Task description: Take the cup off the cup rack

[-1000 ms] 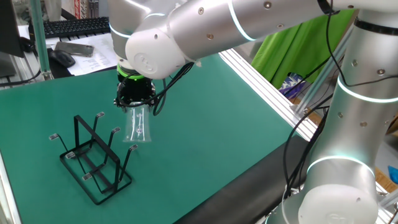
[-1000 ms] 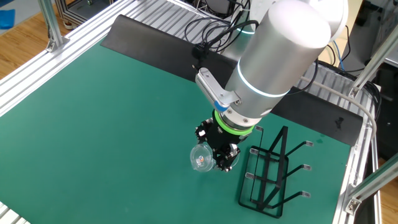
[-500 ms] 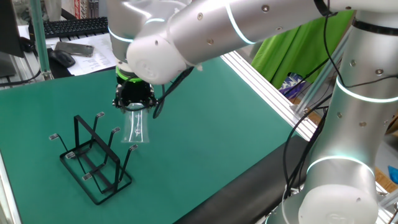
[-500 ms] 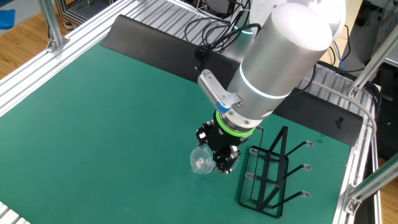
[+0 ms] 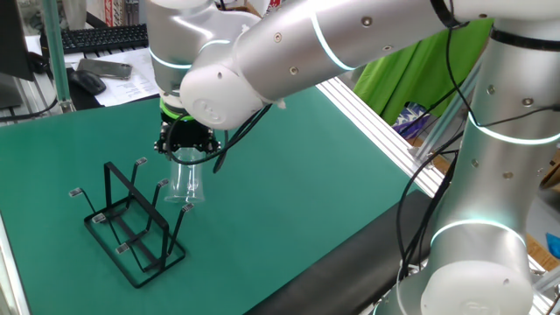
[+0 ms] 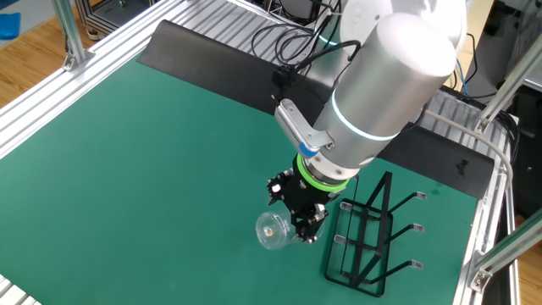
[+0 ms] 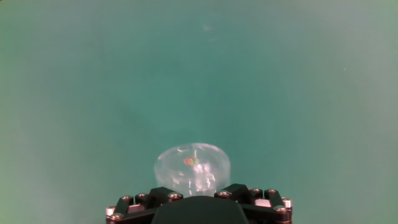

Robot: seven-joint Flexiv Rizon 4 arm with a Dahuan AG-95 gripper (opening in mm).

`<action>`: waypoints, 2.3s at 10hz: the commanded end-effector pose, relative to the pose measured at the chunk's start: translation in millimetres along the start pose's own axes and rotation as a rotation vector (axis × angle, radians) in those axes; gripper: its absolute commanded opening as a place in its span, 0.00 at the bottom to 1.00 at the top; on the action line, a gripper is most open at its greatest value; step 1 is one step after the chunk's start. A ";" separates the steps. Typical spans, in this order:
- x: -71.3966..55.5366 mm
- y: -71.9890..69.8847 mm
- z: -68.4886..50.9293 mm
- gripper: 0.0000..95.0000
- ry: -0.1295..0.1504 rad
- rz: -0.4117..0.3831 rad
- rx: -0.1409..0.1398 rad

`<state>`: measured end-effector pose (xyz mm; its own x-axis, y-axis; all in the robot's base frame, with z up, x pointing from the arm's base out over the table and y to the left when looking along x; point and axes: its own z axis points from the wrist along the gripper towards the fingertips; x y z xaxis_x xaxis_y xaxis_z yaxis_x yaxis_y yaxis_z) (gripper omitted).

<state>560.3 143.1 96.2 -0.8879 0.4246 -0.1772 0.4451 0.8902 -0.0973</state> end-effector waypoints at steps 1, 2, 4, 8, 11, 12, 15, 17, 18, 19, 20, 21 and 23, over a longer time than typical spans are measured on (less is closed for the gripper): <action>0.1 -0.3 0.6 0.80 -0.007 0.002 0.002; 0.1 -0.3 0.6 0.80 -0.012 0.003 0.002; 0.1 -0.3 0.6 0.80 -0.033 -0.001 -0.001; 0.0 2.6 3.5 0.80 -0.025 0.028 -0.030; 0.0 8.4 10.4 0.80 -0.030 0.047 -0.040; 0.1 9.7 12.1 0.80 -0.033 0.048 -0.040; 0.6 11.8 14.4 0.80 -0.034 0.054 -0.045; 0.8 12.2 14.7 0.80 -0.018 0.046 -0.047; 1.0 12.2 14.7 0.80 0.004 0.037 -0.043; 1.0 12.2 14.7 0.80 0.029 0.036 -0.054; 1.0 12.2 14.8 0.80 0.053 0.030 -0.066; 0.8 12.0 14.9 0.60 0.079 0.017 -0.080; 0.5 11.9 14.6 0.40 0.112 0.016 -0.102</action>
<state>566.2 150.6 82.1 -0.8904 0.4493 -0.0728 0.4503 0.8929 0.0027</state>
